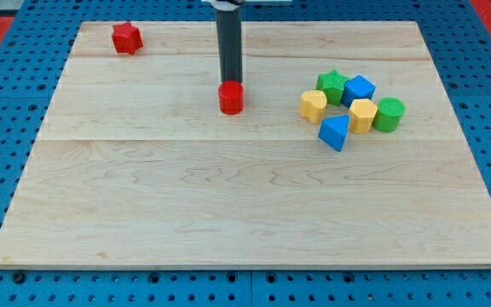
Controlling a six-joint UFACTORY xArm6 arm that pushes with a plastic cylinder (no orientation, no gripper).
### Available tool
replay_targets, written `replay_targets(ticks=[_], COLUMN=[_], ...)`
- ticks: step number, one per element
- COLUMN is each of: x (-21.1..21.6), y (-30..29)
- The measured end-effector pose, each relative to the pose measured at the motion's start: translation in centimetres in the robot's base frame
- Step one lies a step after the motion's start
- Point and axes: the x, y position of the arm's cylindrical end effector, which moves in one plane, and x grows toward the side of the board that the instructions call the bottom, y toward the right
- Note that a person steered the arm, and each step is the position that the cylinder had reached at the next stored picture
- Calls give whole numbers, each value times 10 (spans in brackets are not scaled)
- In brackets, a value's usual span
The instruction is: Put the red circle into the yellow heart
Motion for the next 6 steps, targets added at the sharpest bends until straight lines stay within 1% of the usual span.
replay_targets(ticks=[1,2,3,4,5,6], x=[4,12,37,52,67,92], y=[-32,-50,-7,49,27,51])
